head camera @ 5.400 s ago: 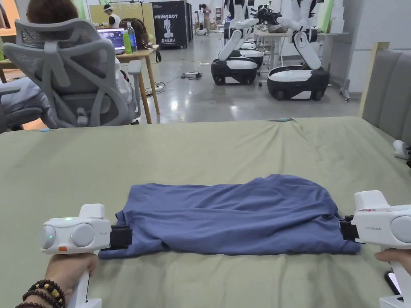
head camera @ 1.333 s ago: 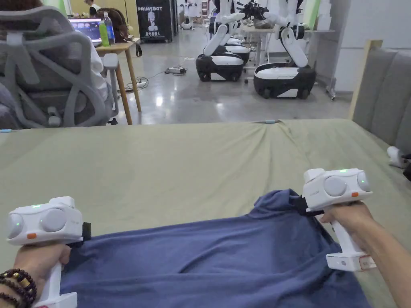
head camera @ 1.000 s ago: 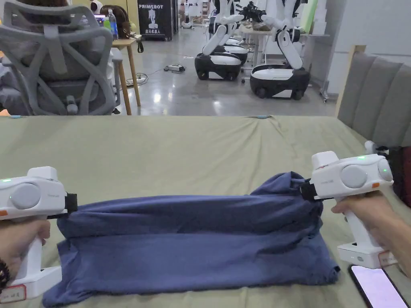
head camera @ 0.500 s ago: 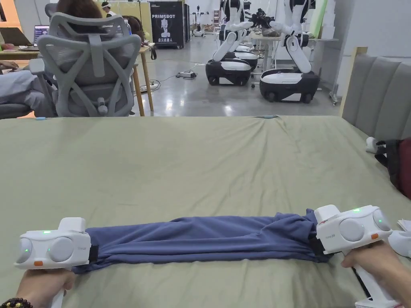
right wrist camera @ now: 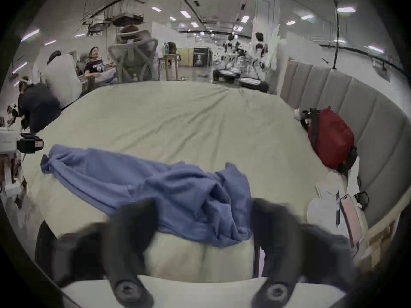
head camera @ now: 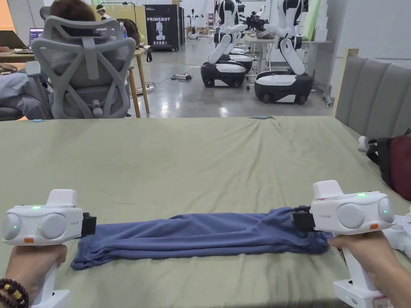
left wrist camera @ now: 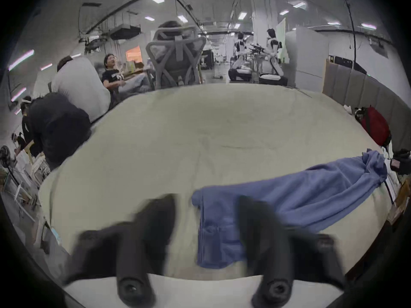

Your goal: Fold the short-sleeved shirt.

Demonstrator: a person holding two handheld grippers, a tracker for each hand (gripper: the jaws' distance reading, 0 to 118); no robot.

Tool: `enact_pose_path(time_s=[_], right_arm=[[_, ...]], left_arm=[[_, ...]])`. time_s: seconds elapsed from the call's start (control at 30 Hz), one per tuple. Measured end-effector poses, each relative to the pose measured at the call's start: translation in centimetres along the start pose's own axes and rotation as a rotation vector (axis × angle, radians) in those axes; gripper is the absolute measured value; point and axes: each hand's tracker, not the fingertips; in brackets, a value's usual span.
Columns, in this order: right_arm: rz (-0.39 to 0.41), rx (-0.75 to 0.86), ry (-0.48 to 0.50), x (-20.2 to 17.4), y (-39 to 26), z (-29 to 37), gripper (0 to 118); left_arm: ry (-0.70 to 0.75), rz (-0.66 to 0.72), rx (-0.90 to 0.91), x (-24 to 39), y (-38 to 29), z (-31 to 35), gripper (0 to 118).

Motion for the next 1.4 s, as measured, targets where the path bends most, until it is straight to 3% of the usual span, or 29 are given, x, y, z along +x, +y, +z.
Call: enact_pose_path(time_s=[0.03,0.07,0.17,0.4,0.43,0.47,0.5,0.53,0.57,0.67,0.83,1.03,1.1,1.13,1.23,1.4], right_arm=[[0.007,0.017,-0.008,-0.4,0.0,0.0,24],[0.005,0.019,-0.009,-0.8,0.1,0.1,0],[0.016,0.038,0.029,-1.2,0.0,0.7,0],[0.058,0.034,0.073,-2.5,-0.3,2.1,0],[0.061,0.033,0.082,-2.4,-0.1,1.7,0],[0.061,0.033,0.088,-2.5,-0.1,1.5,0],[0.059,0.032,0.098,-2.6,-0.1,1.2,0],[0.053,0.028,0.106,-2.8,0.0,0.9,0],[0.048,0.023,0.108,-3.0,0.0,0.8,0],[0.043,0.01,0.127,-3.6,-0.2,0.1,0],[0.038,-0.011,0.153,-4.6,-0.5,-1.0,0],[0.029,-0.022,0.156,-5.1,-0.7,-1.3,0],[0.023,-0.029,0.156,-5.3,-0.7,-1.5,0],[0.019,-0.031,0.158,-5.5,-0.6,-1.6,0],[0.01,-0.035,0.164,-6.0,-0.5,-1.8,0],[0.026,-0.04,0.175,-7.0,-0.5,-1.7,0]], left_arm=[[-0.005,0.018,0.009,-0.1,0.0,0.1,8],[-0.02,0.059,0.021,-0.2,0.1,0.4,0],[-0.091,0.086,0.019,-0.6,-0.3,0.9,0],[-0.11,0.169,0.015,-4.2,-1.1,-0.1,1],[-0.147,0.188,0.012,-4.9,-1.3,-0.7,18],[-0.187,0.212,-0.002,-5.5,-1.5,-1.1,64],[-0.25,0.25,-0.033,-6.2,-1.7,-1.8,96],[-0.297,0.288,-0.08,-6.7,-2.1,-2.7,115],[-0.299,0.332,-0.096,-7.0,-2.7,-3.3,117],[-0.345,0.386,-0.035,-7.4,-3.8,-4.4,103],[-0.524,0.529,-0.117,-7.5,-5.7,-8.2,98],[-0.592,0.488,-0.14,-6.9,-4.1,-9.1,94],[-0.61,0.472,-0.161,-6.5,-3.8,-9.3,83],[-0.607,0.463,-0.187,-6.2,-3.6,-9.7,72],[-0.577,0.512,-0.271,-6.3,-3.4,-11.0,12],[-0.629,0.517,-0.27,-6.3,-3.3,-12.0,7]])
